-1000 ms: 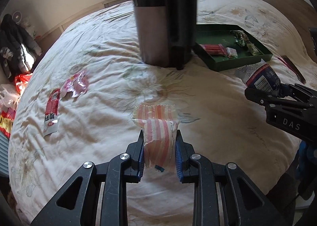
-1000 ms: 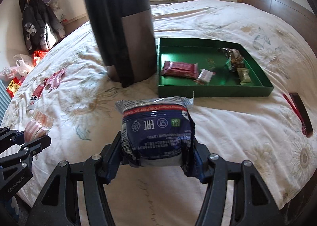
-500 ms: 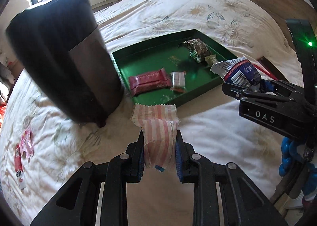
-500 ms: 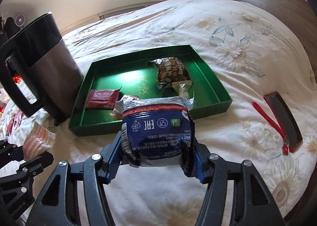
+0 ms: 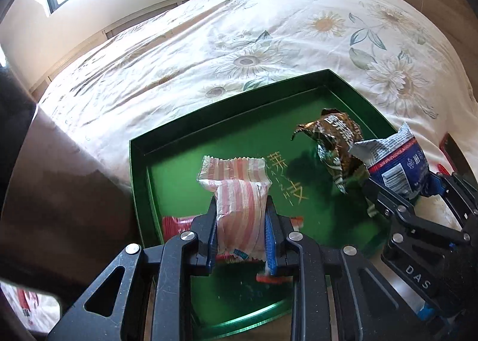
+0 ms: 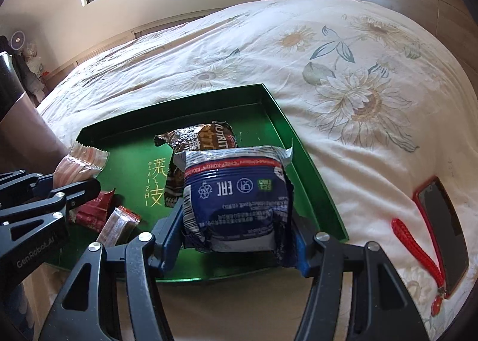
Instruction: Organize snacks
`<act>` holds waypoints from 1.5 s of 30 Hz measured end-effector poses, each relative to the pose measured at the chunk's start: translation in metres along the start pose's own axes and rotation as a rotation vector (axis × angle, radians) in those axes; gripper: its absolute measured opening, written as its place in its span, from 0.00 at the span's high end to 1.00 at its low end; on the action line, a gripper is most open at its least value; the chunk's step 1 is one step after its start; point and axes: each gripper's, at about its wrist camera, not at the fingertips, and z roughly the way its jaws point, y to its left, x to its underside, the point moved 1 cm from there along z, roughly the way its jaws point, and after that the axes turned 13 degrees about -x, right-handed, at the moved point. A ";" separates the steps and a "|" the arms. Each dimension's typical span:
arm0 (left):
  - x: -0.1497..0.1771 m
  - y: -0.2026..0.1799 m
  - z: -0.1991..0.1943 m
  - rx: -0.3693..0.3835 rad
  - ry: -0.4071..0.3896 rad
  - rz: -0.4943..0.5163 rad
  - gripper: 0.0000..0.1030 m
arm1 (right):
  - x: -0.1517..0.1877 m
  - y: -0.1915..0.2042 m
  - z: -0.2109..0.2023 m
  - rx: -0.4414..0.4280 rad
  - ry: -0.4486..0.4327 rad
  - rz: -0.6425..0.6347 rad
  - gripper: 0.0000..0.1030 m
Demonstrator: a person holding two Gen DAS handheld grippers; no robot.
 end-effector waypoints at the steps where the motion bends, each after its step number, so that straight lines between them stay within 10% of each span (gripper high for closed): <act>1: -0.003 -0.001 0.006 -0.006 0.001 0.000 0.79 | -0.001 -0.002 0.005 -0.003 0.000 0.001 0.00; 25: -0.008 -0.003 0.056 -0.032 0.028 -0.026 0.71 | -0.004 -0.015 0.046 -0.019 -0.035 -0.001 0.00; 32: -0.007 -0.002 0.037 -0.053 -0.004 -0.027 0.51 | -0.006 -0.013 0.032 -0.008 -0.058 -0.001 0.00; 45: 0.006 0.004 -0.032 -0.026 -0.064 -0.009 0.50 | -0.002 0.002 -0.029 0.031 -0.083 -0.040 0.00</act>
